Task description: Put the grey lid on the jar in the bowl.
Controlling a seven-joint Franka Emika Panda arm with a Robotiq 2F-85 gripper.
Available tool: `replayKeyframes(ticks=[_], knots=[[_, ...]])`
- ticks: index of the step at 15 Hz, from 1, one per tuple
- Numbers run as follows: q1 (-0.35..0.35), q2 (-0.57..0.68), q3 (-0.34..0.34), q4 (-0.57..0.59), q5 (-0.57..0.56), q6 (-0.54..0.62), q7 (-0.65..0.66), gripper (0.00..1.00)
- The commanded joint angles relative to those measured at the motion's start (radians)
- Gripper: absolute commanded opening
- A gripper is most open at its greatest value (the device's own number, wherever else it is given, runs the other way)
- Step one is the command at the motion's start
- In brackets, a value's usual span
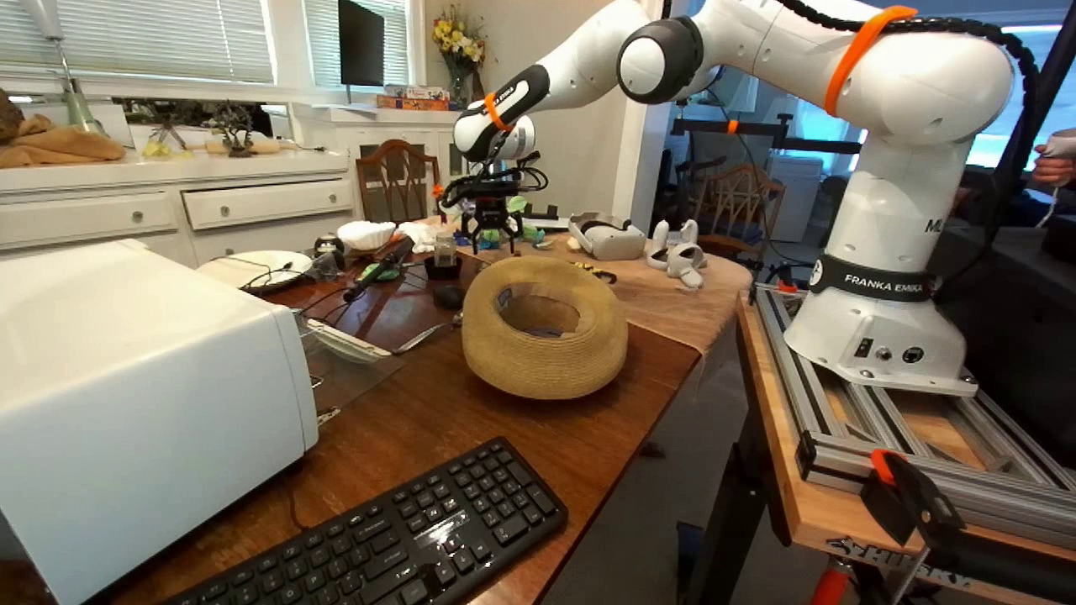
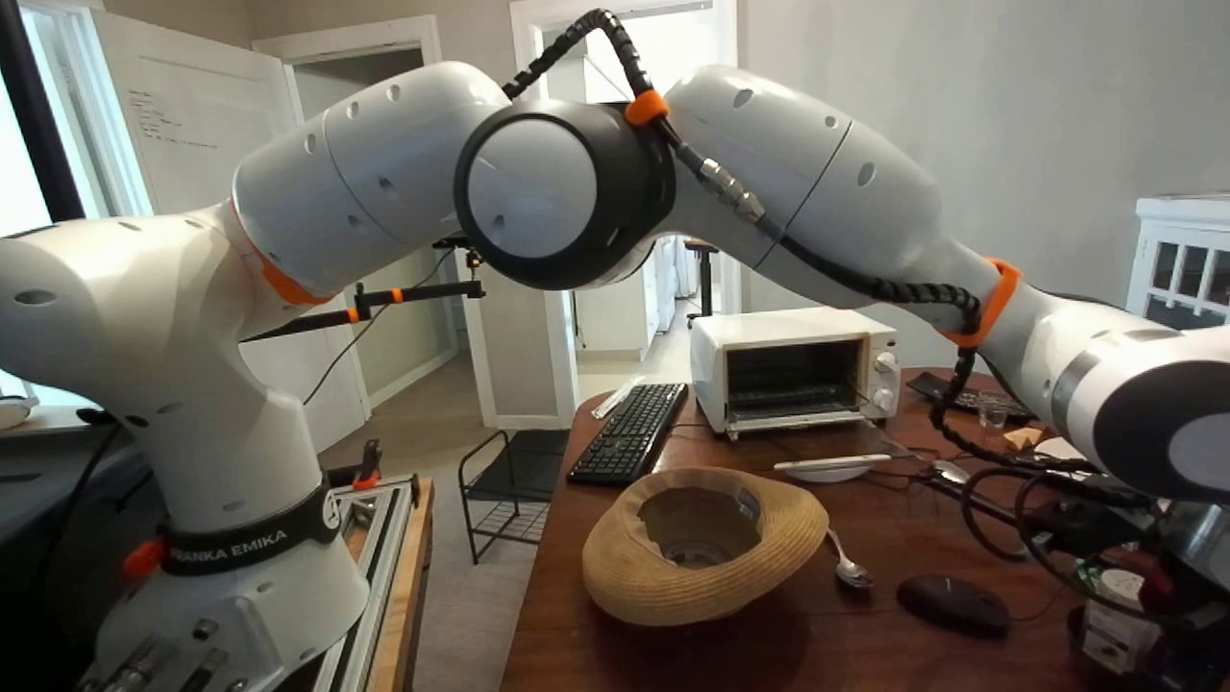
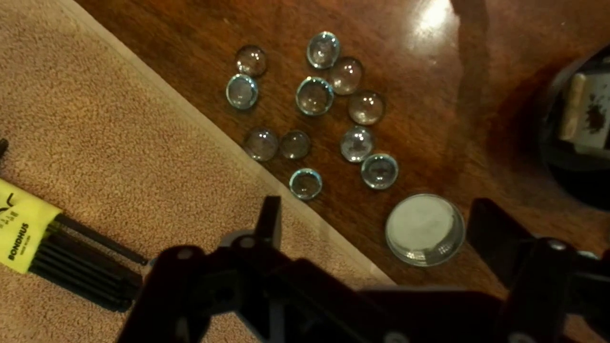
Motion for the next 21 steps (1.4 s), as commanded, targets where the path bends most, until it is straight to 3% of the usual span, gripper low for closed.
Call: replayKeyframes(ticks=[1,10,11,12,21], knots=[[-0.003,0.055,0.0,0.056,-0.007,-0.022,-0.001,1.0],[0.014,0.146,-0.041,0.201,-0.06,-0.051,0.058,1.0],[0.013,0.142,-0.036,0.206,-0.062,-0.067,0.053,1.0],[0.01,0.103,-0.032,0.132,-0.049,-0.022,0.031,1.0],[0.02,0.147,-0.043,0.198,-0.07,-0.013,0.033,1.0]])
